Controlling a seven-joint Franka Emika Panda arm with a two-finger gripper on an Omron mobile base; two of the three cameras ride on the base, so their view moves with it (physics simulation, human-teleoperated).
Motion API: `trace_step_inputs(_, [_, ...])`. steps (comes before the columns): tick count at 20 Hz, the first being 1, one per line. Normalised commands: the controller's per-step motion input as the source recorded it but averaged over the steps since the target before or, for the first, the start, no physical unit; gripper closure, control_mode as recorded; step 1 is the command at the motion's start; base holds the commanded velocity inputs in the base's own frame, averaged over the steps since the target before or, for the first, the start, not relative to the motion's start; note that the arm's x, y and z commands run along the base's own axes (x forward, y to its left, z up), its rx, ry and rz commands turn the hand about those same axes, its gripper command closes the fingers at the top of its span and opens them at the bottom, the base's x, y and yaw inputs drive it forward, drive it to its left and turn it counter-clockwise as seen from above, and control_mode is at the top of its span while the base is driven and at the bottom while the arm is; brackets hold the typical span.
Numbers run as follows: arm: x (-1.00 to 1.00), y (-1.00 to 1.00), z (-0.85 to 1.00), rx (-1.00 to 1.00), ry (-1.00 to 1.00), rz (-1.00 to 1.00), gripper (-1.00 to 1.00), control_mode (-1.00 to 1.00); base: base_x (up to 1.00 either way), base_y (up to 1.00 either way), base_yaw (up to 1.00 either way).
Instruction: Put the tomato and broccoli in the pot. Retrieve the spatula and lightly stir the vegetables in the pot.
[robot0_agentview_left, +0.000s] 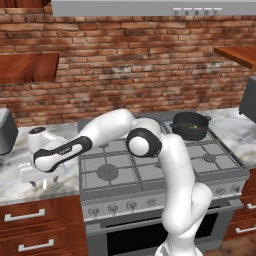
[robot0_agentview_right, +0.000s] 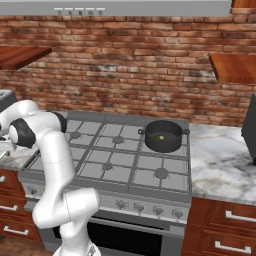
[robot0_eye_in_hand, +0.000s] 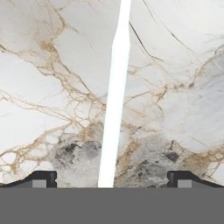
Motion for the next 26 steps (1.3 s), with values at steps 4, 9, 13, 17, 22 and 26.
trace_step_inputs(4, [0.00,-0.07,-0.16,-0.01,0.00,0.00,-1.00,-1.00,0.00,0.00,0.00])
trace_step_inputs(9, [0.10,0.00,-0.14,0.00,0.00,0.00,-1.00,-1.00,0.00,0.00,0.00])
trace_step_inputs(13, [0.16,0.00,-0.15,0.00,0.00,0.00,-1.00,-1.00,0.00,0.00,0.00])
trace_step_inputs(17, [0.10,0.05,-0.12,-0.01,0.00,0.00,-1.00,-1.00,0.00,0.00,0.00])
trace_step_inputs(22, [0.06,0.13,-0.30,-0.03,0.00,0.00,-1.00,-1.00,0.00,0.00,0.00])
trace_step_inputs(26, [0.01,0.16,-0.24,-0.08,-0.04,0.00,-1.00,-1.00,0.00,0.00,0.00])
